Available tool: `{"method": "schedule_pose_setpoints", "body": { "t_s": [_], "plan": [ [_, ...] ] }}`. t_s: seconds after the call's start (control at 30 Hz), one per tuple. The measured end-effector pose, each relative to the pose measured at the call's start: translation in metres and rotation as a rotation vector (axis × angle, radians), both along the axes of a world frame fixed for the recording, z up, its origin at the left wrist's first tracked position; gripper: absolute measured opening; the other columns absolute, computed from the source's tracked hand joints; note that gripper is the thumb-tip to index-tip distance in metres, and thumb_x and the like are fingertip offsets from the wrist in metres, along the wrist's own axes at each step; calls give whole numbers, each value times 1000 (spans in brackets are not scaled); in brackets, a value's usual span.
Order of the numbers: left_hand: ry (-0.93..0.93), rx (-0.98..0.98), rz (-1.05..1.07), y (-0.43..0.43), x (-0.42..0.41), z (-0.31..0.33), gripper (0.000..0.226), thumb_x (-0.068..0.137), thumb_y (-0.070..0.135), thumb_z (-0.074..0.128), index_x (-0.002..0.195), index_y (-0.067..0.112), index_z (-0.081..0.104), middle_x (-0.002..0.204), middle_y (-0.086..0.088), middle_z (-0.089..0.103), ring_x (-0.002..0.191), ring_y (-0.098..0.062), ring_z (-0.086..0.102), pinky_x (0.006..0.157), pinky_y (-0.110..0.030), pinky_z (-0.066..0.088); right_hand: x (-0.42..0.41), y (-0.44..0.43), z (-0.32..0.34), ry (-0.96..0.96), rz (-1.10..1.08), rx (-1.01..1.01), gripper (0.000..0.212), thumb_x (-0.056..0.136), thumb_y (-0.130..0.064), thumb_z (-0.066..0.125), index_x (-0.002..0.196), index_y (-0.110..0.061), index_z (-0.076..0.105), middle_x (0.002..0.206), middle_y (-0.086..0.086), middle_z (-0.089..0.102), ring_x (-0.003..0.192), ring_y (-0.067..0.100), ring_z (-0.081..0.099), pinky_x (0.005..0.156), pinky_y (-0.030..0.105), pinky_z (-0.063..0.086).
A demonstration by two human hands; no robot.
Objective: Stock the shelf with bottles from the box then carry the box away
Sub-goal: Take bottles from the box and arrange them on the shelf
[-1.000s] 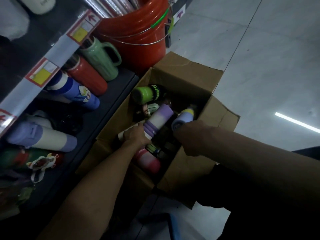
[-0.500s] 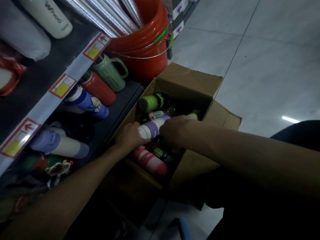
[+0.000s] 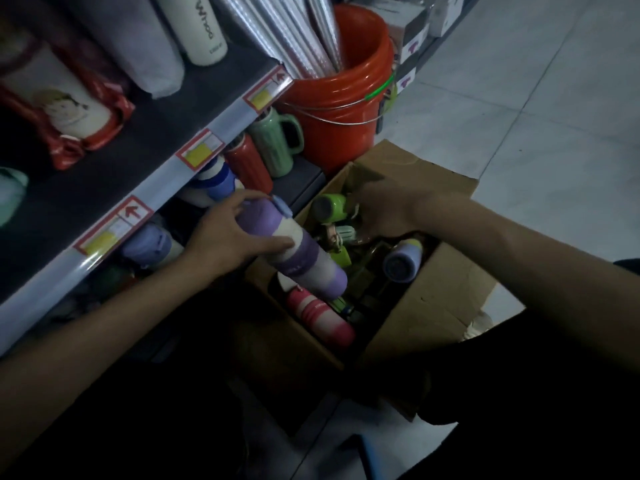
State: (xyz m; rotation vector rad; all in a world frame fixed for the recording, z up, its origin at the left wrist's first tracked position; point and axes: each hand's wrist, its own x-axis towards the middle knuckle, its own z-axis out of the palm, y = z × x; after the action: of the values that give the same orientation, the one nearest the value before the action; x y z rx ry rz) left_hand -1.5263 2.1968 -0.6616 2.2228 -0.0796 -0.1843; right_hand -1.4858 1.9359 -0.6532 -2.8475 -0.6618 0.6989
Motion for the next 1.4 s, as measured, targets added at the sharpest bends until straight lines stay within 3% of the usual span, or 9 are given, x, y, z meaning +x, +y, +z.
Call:
{"method": "schedule_pose_setpoints", "body": {
  "t_s": [0.1, 0.23, 0.33, 0.5, 0.77, 0.97, 1.17, 1.27, 1.4],
  "plan": [
    [21, -361, 165, 18, -12, 8, 70, 52, 36, 98, 115, 33, 66, 117, 7, 71, 107, -1, 66, 86, -18, 54, 2, 3, 13, -31, -162, 347, 31, 87, -38, 61, 113, -27, 74, 103, -6, 72, 94, 18, 68, 85, 38, 58],
    [156, -943, 305, 23, -11, 2, 73, 54, 26, 97, 121, 17, 69, 121, -9, 73, 112, -25, 70, 85, -36, 59, -11, 17, 18, 296, -435, 679, 27, 104, -14, 54, 128, -15, 66, 113, 11, 73, 103, 23, 72, 93, 43, 60],
    [203, -1044, 322, 22, -4, 3, 73, 51, 37, 97, 117, 18, 73, 120, -7, 74, 109, -23, 72, 81, -35, 60, -25, 37, 20, 500, -507, 791, 37, 102, -31, 59, 138, -20, 58, 122, 7, 71, 107, 20, 71, 97, 39, 58],
    [270, -1149, 413, 20, -14, 8, 40, 91, 36, 66, 126, 17, 67, 111, -4, 76, 98, -19, 74, 78, -38, 61, -51, 64, 15, 582, -338, 692, 44, 94, -28, 69, 137, -27, 59, 122, -6, 68, 106, 7, 65, 93, 22, 54],
    [316, -1193, 474, 14, -23, 18, 60, 94, 51, 48, 127, 5, 68, 114, -19, 73, 109, -35, 71, 94, -46, 56, -69, 83, 17, 870, -282, 939, 32, 85, -21, 76, 116, -24, 67, 110, 1, 77, 100, 14, 74, 85, 28, 61],
    [272, -1138, 407, 14, -24, 11, 54, 99, 51, 45, 120, 11, 74, 126, -22, 68, 121, -40, 64, 107, -56, 47, -84, 96, 0, 530, -353, 915, 42, 76, -23, 88, 112, -22, 67, 101, 0, 78, 94, 14, 74, 86, 34, 62],
    [364, -901, 347, 0, -40, -5, 58, 84, 62, 66, 130, 27, 65, 128, -7, 71, 115, -23, 70, 96, -45, 54, -82, 99, -4, 57, -477, 573, 88, 55, -79, 73, 123, -29, 47, 109, -9, 64, 94, 14, 66, 82, 44, 60],
    [339, -864, 435, 1, -44, -6, 56, 75, 53, 74, 124, 26, 68, 112, -6, 77, 94, -21, 76, 73, -37, 59, -85, 103, 0, 17, -423, 605, 76, 69, -80, 66, 120, -26, 50, 103, -9, 64, 87, 11, 64, 77, 40, 59],
    [364, -1105, 551, 21, -50, 7, 45, 88, 50, 65, 116, 16, 76, 110, -14, 76, 91, -27, 74, 91, -44, 55, -88, 105, 10, -143, -234, 675, 51, 89, -74, 46, 114, -33, 61, 103, -13, 66, 91, 5, 62, 81, 38, 53]
  ]
}}
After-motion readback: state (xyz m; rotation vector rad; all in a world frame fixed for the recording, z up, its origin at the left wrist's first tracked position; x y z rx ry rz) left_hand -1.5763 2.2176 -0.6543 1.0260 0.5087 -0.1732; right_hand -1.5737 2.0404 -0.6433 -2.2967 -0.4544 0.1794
